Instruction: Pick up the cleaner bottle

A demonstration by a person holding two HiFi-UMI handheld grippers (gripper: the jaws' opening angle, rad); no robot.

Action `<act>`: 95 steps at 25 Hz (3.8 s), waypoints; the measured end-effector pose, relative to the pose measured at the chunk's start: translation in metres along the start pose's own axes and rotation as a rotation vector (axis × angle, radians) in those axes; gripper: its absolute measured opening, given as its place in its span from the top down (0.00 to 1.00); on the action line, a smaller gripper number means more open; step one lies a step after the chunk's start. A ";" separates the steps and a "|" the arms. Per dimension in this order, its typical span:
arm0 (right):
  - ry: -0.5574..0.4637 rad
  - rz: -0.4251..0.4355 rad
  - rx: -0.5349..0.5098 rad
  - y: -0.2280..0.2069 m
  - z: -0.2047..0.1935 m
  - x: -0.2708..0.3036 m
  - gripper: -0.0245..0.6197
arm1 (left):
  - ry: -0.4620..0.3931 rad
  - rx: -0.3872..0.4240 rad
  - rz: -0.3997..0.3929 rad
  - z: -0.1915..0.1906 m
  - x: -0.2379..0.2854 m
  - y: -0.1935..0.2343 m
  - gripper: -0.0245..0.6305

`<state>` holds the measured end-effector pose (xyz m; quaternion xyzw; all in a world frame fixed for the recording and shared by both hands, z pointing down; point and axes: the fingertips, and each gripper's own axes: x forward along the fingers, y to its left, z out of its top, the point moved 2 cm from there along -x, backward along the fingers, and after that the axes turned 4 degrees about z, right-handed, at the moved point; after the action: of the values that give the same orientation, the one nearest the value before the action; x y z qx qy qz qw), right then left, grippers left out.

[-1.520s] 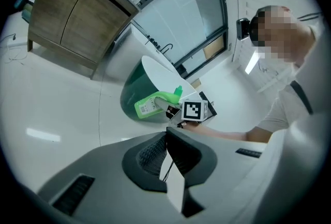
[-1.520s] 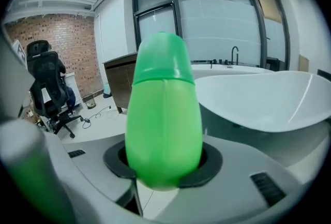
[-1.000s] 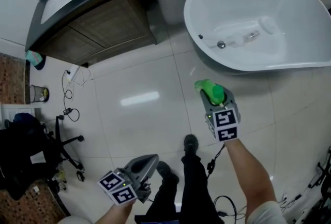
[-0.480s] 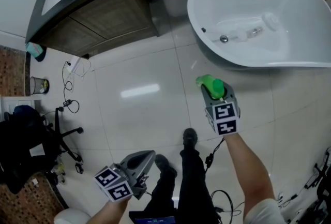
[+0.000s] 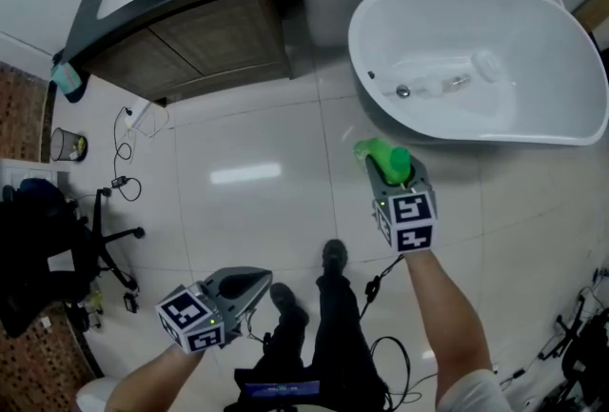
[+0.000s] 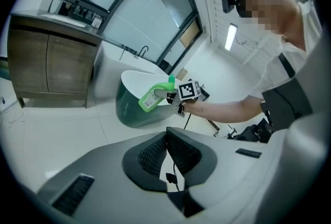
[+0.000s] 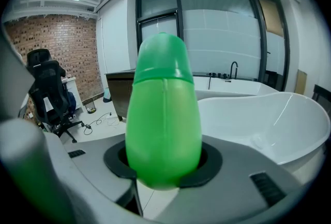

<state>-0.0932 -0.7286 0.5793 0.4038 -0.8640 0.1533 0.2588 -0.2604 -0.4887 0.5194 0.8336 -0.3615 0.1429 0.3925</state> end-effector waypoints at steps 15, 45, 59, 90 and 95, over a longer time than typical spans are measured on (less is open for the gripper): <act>-0.124 -0.027 -0.060 0.039 0.114 -0.090 0.71 | -0.254 0.008 0.070 0.021 -0.101 -0.032 0.97; -0.430 -0.106 -0.109 0.110 0.250 -0.259 0.71 | -0.587 -0.075 0.144 0.023 -0.218 -0.041 0.97; -0.540 -0.079 -0.187 0.157 0.280 -0.304 0.71 | -0.629 -0.062 0.126 0.015 -0.242 -0.038 0.97; -0.538 -0.057 -0.175 0.199 0.295 -0.309 0.71 | -0.625 -0.065 0.115 0.002 -0.267 -0.024 0.97; -0.550 -0.046 -0.179 0.197 0.291 -0.312 0.71 | -0.647 -0.051 0.107 0.005 -0.269 -0.032 0.97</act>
<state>-0.1721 -0.5502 0.1524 0.4251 -0.9025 -0.0448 0.0530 -0.4258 -0.3468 0.3576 0.8053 -0.5143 -0.1181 0.2701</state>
